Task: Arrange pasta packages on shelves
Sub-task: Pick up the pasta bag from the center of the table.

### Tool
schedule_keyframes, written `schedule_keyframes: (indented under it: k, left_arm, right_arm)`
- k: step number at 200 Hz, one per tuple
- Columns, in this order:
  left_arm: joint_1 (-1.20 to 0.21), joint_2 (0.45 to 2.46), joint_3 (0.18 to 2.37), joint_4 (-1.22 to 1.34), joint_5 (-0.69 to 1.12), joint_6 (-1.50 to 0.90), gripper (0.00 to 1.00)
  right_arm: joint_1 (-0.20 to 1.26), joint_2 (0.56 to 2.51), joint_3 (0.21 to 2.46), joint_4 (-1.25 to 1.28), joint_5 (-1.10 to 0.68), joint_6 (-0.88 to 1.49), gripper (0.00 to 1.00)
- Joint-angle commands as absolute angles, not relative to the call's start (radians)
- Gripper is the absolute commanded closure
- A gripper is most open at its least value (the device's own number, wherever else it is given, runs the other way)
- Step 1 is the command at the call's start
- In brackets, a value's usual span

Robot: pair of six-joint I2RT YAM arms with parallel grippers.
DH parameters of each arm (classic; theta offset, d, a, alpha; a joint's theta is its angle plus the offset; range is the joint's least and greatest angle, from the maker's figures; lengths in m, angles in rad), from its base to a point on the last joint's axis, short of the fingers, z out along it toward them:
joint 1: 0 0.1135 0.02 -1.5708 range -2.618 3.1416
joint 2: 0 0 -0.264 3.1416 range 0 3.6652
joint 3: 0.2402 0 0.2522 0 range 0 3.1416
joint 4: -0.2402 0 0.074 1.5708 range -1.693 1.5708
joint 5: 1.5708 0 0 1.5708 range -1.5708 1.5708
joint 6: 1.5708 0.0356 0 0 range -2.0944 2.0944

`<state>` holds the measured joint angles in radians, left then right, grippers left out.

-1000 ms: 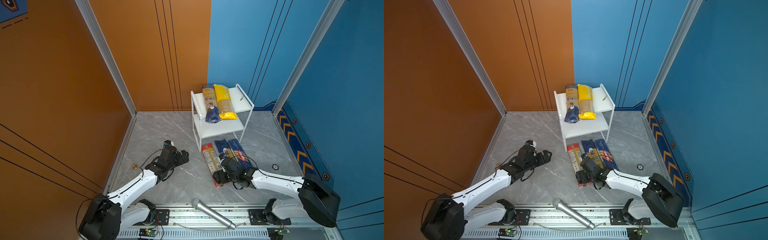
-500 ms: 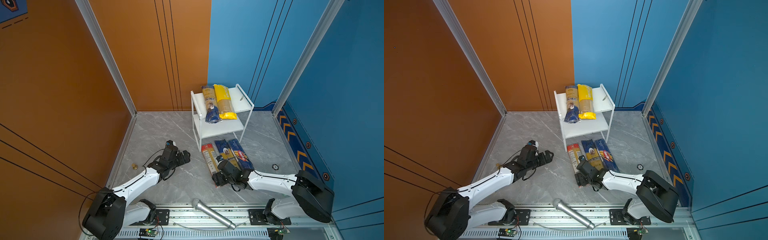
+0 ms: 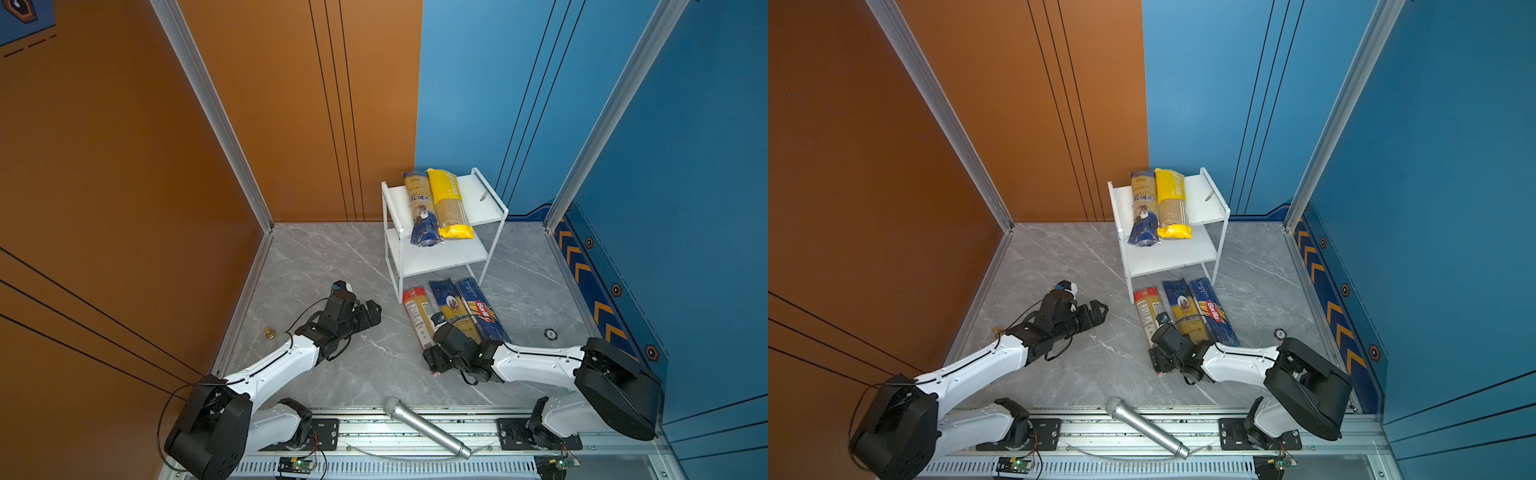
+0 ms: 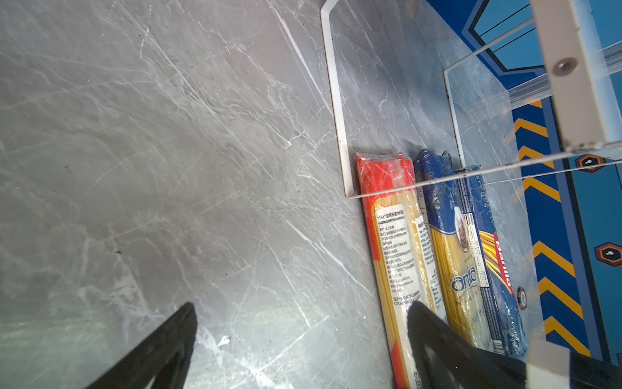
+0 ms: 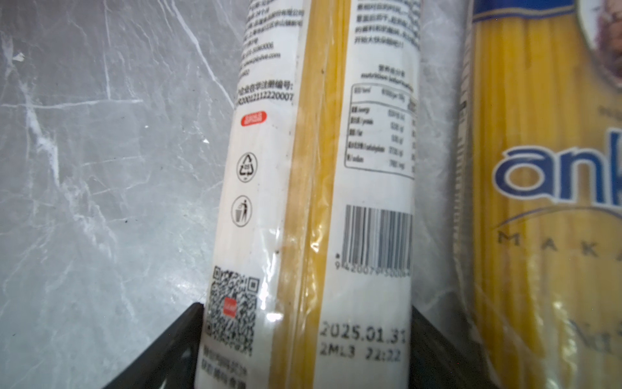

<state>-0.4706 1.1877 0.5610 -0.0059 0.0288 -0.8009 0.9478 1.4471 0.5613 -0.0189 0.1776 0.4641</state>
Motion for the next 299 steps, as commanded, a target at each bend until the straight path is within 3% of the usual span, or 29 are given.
schedule_keyframes:
  k: [1, 126, 152, 198, 215, 237, 299]
  left_arm:
    - [-0.474, 1.181, 0.578, 0.004, 0.044, -0.819, 0.02]
    - [-0.498, 1.209, 0.603, 0.003, 0.034, -0.841, 0.02]
    - [-0.502, 1.216, 0.613, 0.000, 0.029, -0.842, 0.02]
    - [-0.510, 1.227, 0.626, -0.007, 0.027, -0.839, 0.02]
    - [-0.512, 1.230, 0.630, -0.006, 0.027, -0.839, 0.02]
    - [-0.514, 1.233, 0.631, -0.006, 0.025, -0.839, 0.02]
    - [-0.519, 1.232, 0.632, -0.006, 0.025, -0.836, 0.02]
  right_arm:
    - [0.955, 1.471, 0.538, -0.022, 0.187, 0.449, 0.17]
    - [0.960, 1.482, 0.511, -0.010, 0.201, 0.442, 0.27]
    - [0.960, 1.478, 0.502, -0.010, 0.202, 0.442, 0.37]
    - [0.962, 1.461, 0.497, -0.025, 0.216, 0.443, 0.42]
    - [0.961, 1.454, 0.491, -0.022, 0.218, 0.445, 0.41]
    - [0.963, 1.449, 0.480, -0.014, 0.219, 0.451, 0.30]
    - [0.984, 1.455, 0.465, -0.012, 0.230, 0.463, 0.23]
